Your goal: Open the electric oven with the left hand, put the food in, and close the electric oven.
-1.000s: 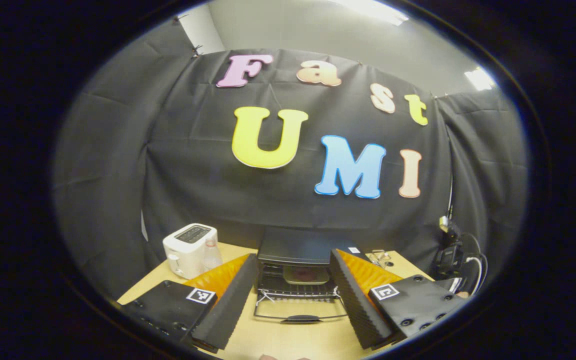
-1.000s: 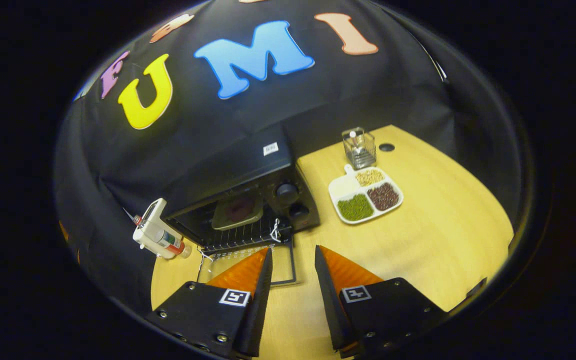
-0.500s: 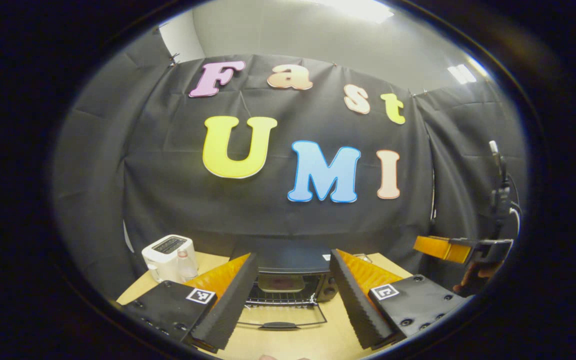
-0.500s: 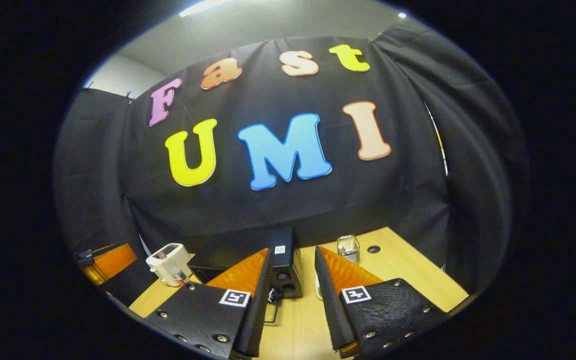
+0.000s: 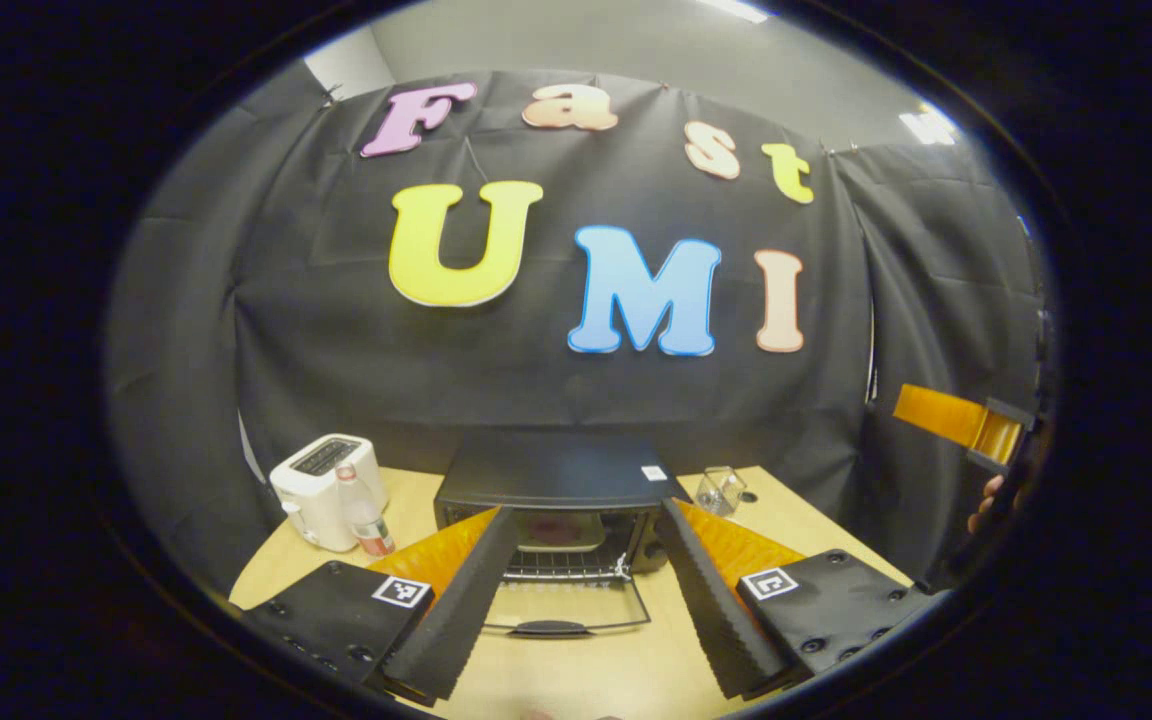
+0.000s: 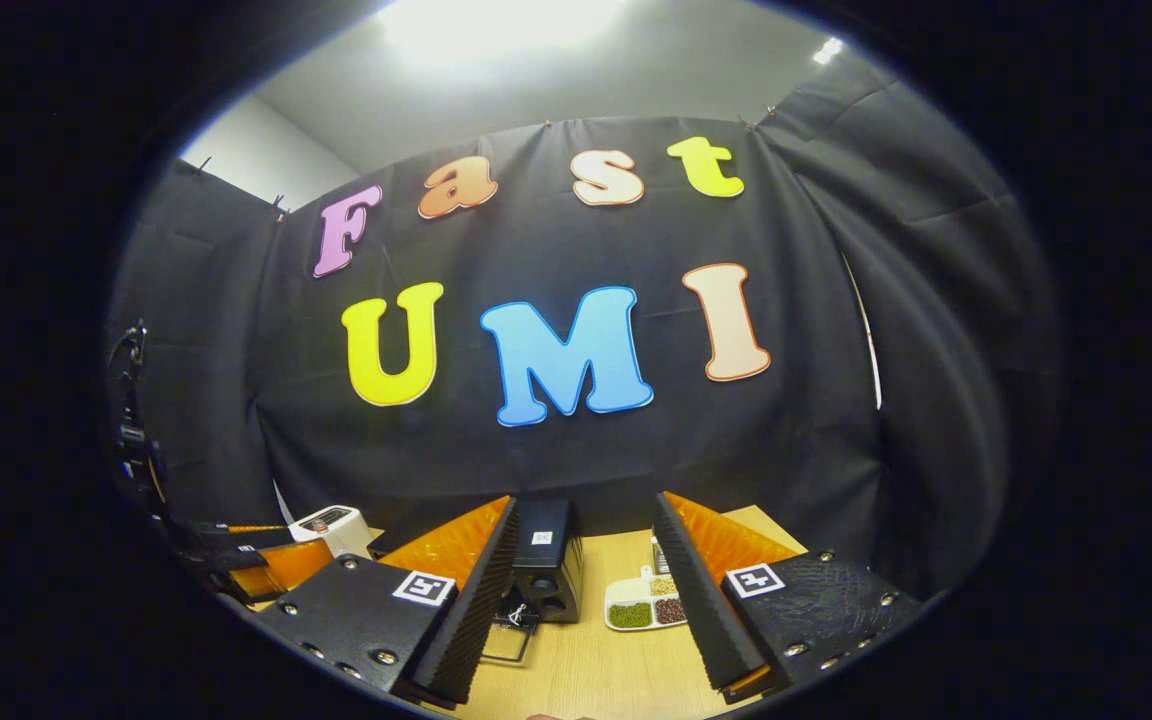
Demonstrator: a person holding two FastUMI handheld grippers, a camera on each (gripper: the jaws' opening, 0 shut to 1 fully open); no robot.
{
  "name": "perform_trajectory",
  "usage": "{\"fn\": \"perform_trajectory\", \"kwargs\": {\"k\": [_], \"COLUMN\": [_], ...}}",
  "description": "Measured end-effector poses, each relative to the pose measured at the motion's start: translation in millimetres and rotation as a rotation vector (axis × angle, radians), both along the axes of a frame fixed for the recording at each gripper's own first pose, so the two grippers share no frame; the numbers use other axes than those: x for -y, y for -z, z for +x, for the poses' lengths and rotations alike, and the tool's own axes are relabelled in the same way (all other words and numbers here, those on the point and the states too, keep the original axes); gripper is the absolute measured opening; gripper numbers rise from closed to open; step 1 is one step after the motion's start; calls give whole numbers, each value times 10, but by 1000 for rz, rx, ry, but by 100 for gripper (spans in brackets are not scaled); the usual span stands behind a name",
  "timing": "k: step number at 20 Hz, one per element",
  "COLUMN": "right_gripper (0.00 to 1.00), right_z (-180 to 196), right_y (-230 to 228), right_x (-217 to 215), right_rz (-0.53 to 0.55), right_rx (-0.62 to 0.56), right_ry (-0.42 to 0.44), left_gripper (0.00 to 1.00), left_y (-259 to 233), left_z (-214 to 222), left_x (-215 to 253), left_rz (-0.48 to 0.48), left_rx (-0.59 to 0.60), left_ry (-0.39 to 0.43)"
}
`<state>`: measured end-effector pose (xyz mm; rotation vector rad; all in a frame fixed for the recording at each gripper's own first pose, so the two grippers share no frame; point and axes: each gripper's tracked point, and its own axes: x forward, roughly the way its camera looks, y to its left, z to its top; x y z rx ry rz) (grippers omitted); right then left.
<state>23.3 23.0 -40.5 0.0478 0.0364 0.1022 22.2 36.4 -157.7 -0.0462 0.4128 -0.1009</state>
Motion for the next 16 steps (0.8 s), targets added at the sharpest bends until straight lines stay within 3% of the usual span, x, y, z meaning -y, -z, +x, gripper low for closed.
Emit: {"fn": "perform_trajectory", "kwargs": {"k": [3, 4, 7, 13, 16], "right_gripper": [84, 84, 84, 84, 83], "right_z": [48, 60, 85, 252, 315], "right_y": [57, 79, 137, 283, 339], "right_x": [42, 72, 165, 306, 389], "right_rz": [2, 4, 8, 33, 50], "right_rx": [-19, -25, -42, -95, -115], "right_ry": [7, 9, 16, 24, 34], "left_gripper": [91, 97, 100, 98, 98], "left_y": [426, 559, 947, 1833, 2282], "left_z": [9, -8, -93, -264, -340], "left_x": [14, 14, 12, 89, -42], "left_rz": [5, 17, 51, 39, 91], "left_rx": [-112, -143, -224, -500, -642], "left_ry": [12, 15, 28, 92, 87]}}
